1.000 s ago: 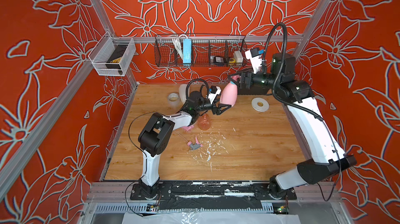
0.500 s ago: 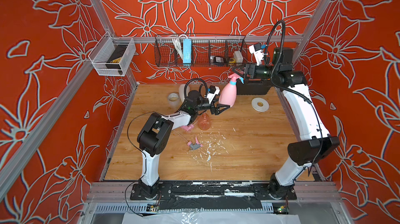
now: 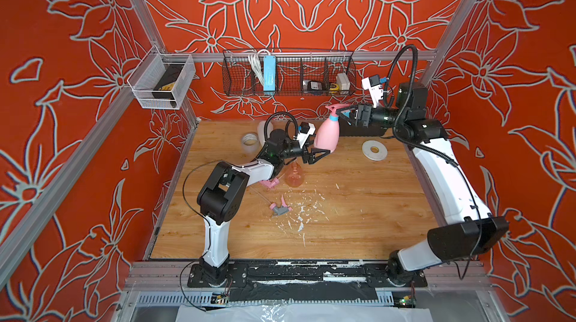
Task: Attach spray nozzles to spray bottles
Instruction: Screw the spray nozzle on the spray bottle.
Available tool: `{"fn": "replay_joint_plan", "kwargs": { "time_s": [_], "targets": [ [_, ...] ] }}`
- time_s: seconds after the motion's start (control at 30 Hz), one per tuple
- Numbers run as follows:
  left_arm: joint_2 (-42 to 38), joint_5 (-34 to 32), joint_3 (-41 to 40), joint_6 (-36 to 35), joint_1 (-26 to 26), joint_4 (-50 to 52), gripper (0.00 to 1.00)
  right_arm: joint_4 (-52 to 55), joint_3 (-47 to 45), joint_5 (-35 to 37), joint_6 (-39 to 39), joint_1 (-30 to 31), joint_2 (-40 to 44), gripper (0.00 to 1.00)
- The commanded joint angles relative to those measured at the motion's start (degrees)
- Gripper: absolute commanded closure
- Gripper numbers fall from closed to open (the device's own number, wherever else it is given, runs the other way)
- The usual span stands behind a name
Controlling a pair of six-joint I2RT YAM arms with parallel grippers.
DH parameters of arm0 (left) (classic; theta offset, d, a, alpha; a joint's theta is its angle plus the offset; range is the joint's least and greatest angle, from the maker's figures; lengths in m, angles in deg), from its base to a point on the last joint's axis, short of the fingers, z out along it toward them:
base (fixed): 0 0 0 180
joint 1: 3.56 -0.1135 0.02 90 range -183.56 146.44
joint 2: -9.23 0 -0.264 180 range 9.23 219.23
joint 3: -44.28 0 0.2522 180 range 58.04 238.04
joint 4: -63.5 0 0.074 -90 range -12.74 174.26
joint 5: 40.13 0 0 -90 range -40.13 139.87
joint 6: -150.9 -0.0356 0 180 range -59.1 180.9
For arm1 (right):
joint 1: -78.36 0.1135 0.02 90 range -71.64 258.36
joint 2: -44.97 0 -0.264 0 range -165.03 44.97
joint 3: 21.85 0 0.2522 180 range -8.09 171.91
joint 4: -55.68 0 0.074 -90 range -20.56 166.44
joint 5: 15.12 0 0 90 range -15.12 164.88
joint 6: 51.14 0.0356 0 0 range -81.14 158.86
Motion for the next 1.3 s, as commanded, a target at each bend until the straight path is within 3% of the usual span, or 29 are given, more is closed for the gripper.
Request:
{"fn": "replay_joint_plan", "kwargs": {
  "time_s": [0.0, 0.3, 0.47, 0.73, 1.03, 1.1, 1.27],
  "targets": [
    [-0.2, -0.2, 1.8, 0.0, 0.0, -0.7, 0.64, -2.3, -0.9, 0.5, 0.3, 1.9, 1.4, 0.19],
    [-0.7, -0.8, 1.9, -0.6, 1.0, 0.2, 0.65, 0.0, 1.6, 6.3, -2.1, 9.2, -1.2, 0.21],
    [-1.0, -0.3, 1.3, -0.5, 1.0, -0.1, 0.65, 4.9, 4.3, 8.2, -5.0, 9.8, -2.0, 0.22],
    [-1.2, 1.3, 1.2, -0.5, 0.8, 0.1, 0.65, 7.7, 4.1, 6.0, -8.6, 4.2, 3.2, 0.15],
    [-2.5, 3.0, 0.3, -0.1, 0.8, 0.2, 0.65, 11.4, 10.5, 3.6, -11.8, 0.5, -2.7, 0.12],
    [-2.7, 3.4, 0.5, 0.3, 0.7, 0.0, 0.65, 11.9, 11.3, 1.6, -12.1, 0.5, -4.3, 0.15],
    [-2.8, 4.2, 1.0, 1.3, 0.7, -0.3, 0.65, 9.9, 10.0, -1.6, -11.4, 0.7, -5.5, 0.33]
  ]
}}
